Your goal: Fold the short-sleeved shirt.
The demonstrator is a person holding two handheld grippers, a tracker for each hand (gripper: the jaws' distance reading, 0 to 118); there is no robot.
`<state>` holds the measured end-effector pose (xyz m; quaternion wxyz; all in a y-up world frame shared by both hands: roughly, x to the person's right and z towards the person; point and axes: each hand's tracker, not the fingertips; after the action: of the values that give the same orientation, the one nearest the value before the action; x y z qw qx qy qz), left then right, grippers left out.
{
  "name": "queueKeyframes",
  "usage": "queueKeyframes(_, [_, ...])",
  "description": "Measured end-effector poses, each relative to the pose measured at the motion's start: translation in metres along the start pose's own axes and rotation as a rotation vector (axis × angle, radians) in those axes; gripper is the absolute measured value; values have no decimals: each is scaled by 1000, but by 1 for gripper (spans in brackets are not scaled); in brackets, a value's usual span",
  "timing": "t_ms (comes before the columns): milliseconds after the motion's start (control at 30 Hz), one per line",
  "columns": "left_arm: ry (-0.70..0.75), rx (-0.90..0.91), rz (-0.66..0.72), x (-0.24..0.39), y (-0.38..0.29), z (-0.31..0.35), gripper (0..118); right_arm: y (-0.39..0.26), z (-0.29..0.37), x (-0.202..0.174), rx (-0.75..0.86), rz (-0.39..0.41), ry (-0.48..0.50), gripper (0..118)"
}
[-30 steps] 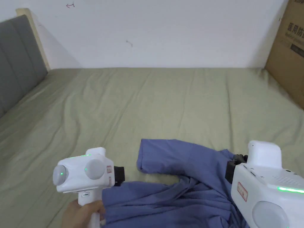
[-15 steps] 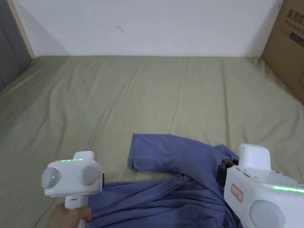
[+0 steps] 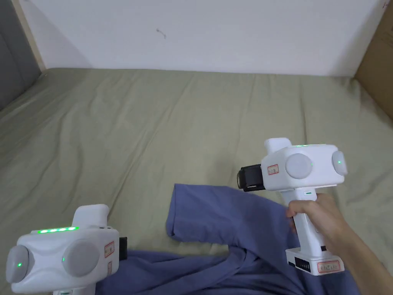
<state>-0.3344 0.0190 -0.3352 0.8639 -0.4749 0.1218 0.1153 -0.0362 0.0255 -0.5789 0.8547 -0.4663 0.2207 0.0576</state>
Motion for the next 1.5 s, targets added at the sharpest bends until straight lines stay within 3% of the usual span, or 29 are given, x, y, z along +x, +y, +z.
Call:
queueKeyframes(67, [-6,-8,8,-1,0,-4,5,2,-25,2,-67,-40,28,98])
queueKeyframes(167, [-2,-33,4,0,1,-14,5,-12,-58,-4,-192,28,-14,85])
queueKeyframes(233, [1,-36,-4,0,1,-14,5,-20,-60,-8,-162,60,-76,68])
queueKeyframes(300, [3,-36,-12,2,1,-13,5,-10,-51,-8,-172,53,-28,62])
queueKeyframes(333, [3,-35,-15,1,2,-12,5,-4,-44,-9,-164,105,-33,42])
queueKeyframes(367, [3,-35,-16,1,2,-10,5,-2,-31,-11,-155,108,-33,4])
queueKeyframes(433, [0,-27,-10,1,4,-4,5,5,-17,-5,-165,78,4,4])
queueKeyframes(567, [24,12,-43,2,11,20,5,18,31,2,-57,86,-98,4])
queueKeyframes(633, [45,57,-58,0,19,37,5,27,62,11,-6,62,-89,4])
queueKeyframes(733, [56,141,-46,-6,39,71,4,41,118,25,87,49,-159,4])
queueKeyframes(933, [144,353,-66,-11,89,157,4,56,234,65,260,-43,-232,4])
queueKeyframes(1267, [154,559,-71,-6,163,268,4,53,381,98,510,-156,-248,4])
queueKeyframes(1500, [119,612,-55,0,198,295,4,77,425,96,602,-183,-233,4])
